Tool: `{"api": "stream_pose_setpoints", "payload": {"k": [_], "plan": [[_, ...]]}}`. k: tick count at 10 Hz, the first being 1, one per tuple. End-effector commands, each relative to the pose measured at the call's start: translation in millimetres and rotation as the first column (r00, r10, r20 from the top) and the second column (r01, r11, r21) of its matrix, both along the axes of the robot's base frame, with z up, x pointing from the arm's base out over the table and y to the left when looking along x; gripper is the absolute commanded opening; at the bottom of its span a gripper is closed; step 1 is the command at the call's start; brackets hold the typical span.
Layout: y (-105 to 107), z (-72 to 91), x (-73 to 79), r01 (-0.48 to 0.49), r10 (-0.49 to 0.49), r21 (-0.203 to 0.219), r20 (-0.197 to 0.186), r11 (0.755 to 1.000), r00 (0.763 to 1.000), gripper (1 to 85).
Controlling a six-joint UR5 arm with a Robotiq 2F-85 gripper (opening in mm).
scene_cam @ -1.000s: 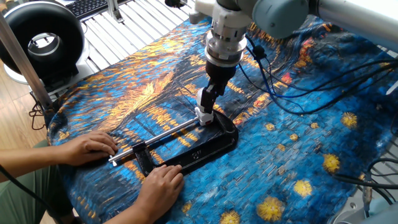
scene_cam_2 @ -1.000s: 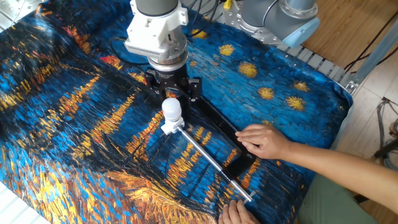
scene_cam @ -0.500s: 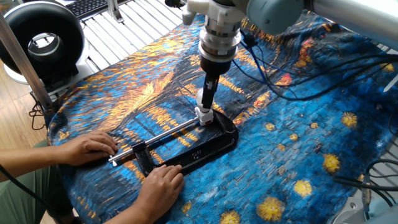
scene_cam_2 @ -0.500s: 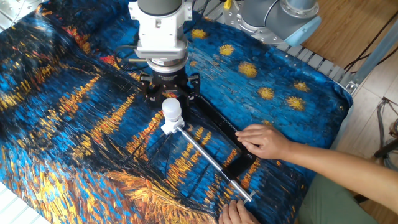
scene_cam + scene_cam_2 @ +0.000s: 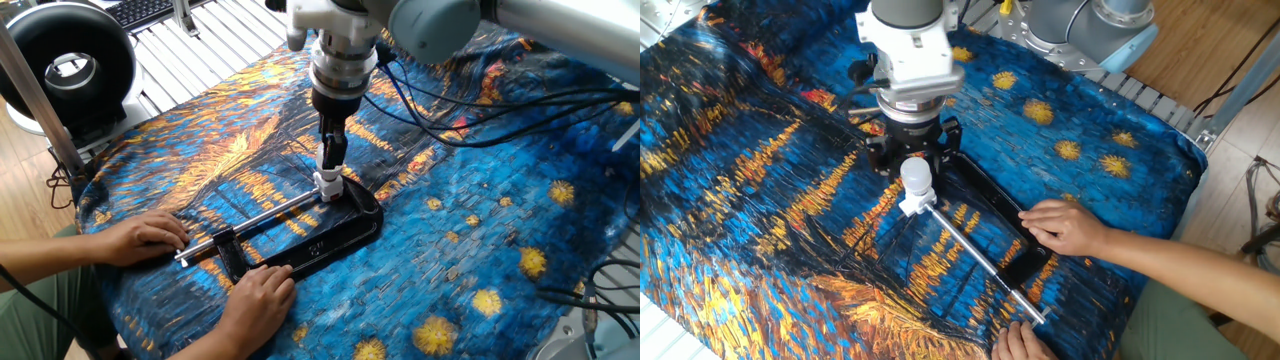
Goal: Install the light bulb by rotating it
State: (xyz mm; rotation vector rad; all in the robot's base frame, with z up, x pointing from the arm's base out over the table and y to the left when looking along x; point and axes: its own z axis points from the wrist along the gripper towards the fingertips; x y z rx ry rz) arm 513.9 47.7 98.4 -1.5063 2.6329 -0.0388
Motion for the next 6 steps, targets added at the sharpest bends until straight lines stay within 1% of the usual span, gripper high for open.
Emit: {"api": "stream_pose_setpoints", "payload": {"k": [1,6], "plan": [[-0.6,-2.9,-0.9,-0.123,0.123,-0.025,0.011,0.992,0.992,71.0],[-7.6,-6.3,-4.0,-0.191,0.191,-0.049,-0.003,0.98,0.982,67.0]]}}
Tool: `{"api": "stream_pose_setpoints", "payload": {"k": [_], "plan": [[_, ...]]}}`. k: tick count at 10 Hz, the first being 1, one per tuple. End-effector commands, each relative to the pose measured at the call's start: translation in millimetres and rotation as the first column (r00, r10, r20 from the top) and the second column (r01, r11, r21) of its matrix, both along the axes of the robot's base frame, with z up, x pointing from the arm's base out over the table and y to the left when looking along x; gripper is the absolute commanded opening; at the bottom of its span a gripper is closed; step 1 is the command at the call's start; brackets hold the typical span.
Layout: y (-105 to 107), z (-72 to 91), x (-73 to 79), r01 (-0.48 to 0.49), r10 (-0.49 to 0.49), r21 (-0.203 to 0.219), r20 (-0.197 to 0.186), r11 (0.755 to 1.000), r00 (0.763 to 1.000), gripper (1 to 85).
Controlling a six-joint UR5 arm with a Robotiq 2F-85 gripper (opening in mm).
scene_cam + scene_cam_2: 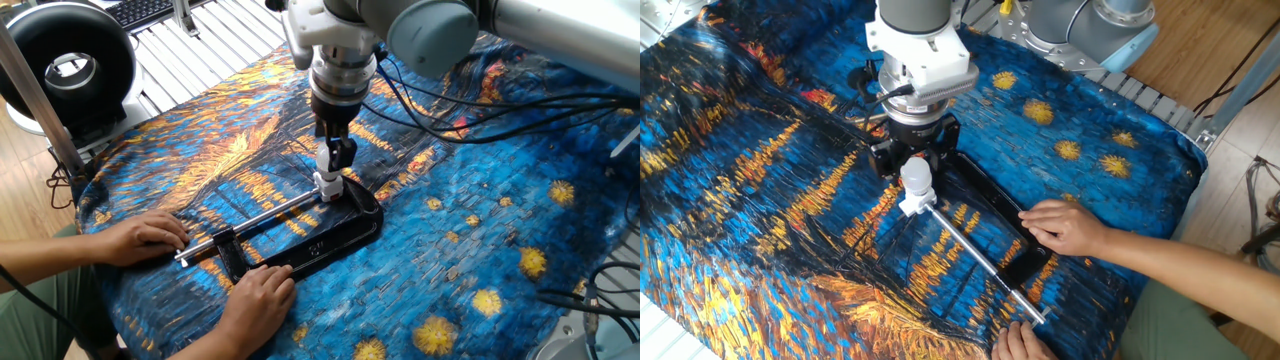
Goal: Install the light bulb by rotating it
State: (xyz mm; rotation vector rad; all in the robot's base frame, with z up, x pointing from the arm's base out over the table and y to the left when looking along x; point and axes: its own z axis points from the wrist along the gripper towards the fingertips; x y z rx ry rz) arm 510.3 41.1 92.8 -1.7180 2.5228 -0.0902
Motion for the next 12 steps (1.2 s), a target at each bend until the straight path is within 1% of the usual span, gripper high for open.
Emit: {"api": "stream_pose_setpoints", "payload": {"k": [1,3,6,10,12], "plan": [[-0.1,-1.0,-0.6,-0.041,0.041,0.002,-0.001,0.999,0.999,67.0],[2.3,-1.0,-1.0,-0.064,0.064,0.009,-0.002,0.998,0.998,67.0],[2.1,-1.1,0.9,-0.096,0.096,0.003,0.006,0.995,0.995,65.7],[0.7,-1.1,3.0,-0.095,0.095,-0.003,0.015,0.996,0.995,59.7],[0.0,-1.3,3.8,-0.078,0.078,-0.004,0.019,0.997,0.997,55.7]]}}
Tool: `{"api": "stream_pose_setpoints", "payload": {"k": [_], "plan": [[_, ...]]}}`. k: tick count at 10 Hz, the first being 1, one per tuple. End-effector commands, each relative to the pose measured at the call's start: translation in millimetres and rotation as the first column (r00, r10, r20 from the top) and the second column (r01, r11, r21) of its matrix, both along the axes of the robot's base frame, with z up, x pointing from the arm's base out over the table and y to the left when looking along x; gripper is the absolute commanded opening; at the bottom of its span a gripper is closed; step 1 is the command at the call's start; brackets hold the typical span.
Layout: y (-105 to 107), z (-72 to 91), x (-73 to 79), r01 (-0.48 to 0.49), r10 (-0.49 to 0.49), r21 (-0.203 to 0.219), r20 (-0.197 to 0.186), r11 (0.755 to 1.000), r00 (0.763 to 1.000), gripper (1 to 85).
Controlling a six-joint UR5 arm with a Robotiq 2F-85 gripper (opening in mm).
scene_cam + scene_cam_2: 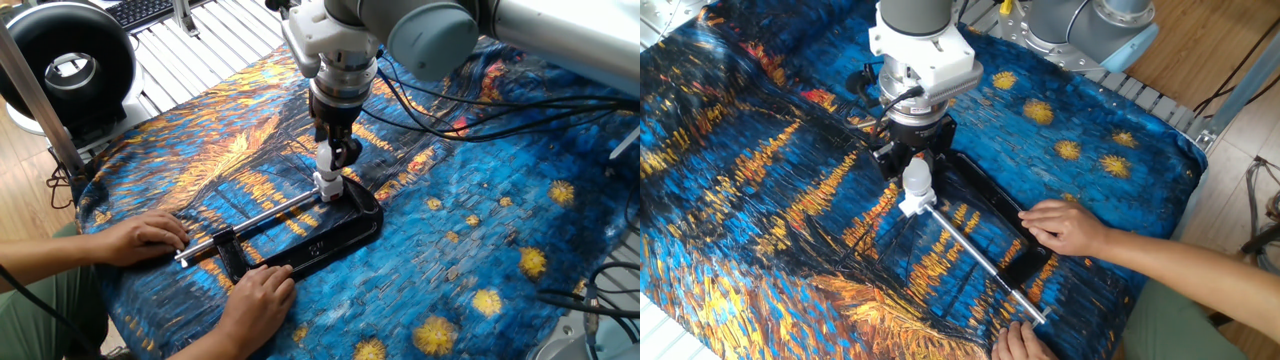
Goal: Install the light bulb by rotating it
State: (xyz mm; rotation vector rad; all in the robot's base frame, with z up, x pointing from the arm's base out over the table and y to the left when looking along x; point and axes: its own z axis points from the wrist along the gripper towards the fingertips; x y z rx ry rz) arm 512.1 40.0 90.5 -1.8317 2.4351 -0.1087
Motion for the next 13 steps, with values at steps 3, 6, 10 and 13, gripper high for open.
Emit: {"api": "stream_pose_setpoints", "payload": {"k": [3,6,10,13], "plan": [[0.3,-1.7,1.3,0.059,-0.06,0.016,0.015,0.998,0.998,51.0],[-1.2,-1.3,0.2,0.108,-0.108,0.019,0.017,0.994,0.994,48.0],[-1.7,-1.5,-3.8,0.243,-0.243,0.033,0.0,0.97,0.97,42.7],[-0.3,-1.8,-4.8,0.356,-0.356,0.051,-0.01,0.933,0.934,39.7]]}}
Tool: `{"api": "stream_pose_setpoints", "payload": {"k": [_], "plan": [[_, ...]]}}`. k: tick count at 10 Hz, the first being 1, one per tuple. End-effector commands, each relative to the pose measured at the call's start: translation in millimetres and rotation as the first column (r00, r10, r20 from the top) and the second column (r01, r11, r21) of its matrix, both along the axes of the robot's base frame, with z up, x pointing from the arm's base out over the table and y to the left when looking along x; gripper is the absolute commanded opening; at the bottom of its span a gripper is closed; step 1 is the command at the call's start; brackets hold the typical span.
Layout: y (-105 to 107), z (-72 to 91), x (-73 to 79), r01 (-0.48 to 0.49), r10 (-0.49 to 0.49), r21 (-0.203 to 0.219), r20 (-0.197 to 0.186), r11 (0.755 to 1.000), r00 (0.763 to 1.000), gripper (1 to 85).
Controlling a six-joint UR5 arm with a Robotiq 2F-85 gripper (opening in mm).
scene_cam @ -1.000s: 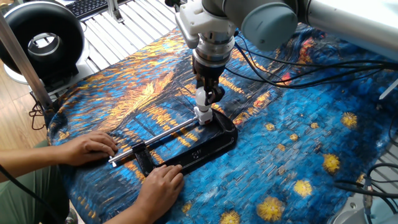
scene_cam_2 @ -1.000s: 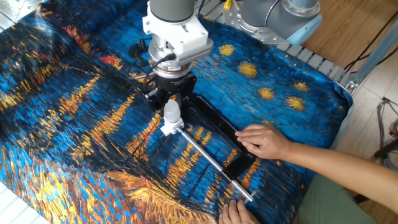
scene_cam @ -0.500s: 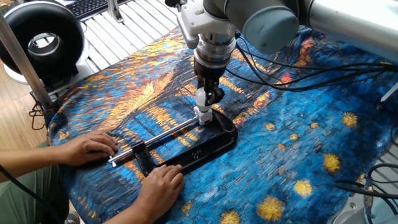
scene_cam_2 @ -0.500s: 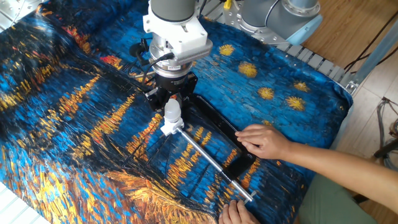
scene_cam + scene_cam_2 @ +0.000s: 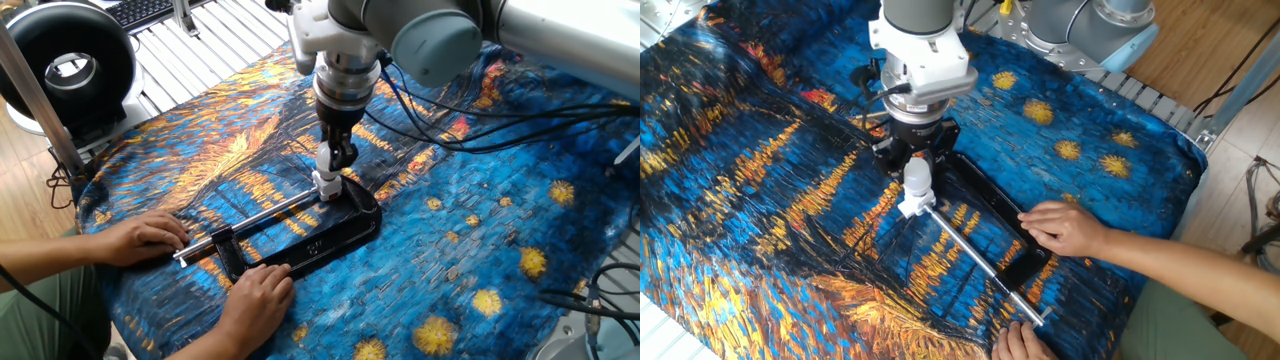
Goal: Install the light bulb by rotating it
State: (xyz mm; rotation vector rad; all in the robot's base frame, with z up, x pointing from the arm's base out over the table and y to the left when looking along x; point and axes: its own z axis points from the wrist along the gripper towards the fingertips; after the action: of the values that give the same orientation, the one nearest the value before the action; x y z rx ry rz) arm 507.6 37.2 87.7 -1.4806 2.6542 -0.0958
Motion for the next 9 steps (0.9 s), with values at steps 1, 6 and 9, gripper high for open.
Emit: {"api": "stream_pose_setpoints", "payload": {"k": [1,6,9], "plan": [[4,0.7,-1.7,0.145,-0.144,0.036,-0.011,0.989,0.989,38.3],[4,-0.5,-5.5,0.387,-0.385,0.057,-0.038,0.92,0.922,32.7],[13,-2.0,-7.9,0.543,-0.535,0.101,-0.099,0.833,0.839,30.3]]}}
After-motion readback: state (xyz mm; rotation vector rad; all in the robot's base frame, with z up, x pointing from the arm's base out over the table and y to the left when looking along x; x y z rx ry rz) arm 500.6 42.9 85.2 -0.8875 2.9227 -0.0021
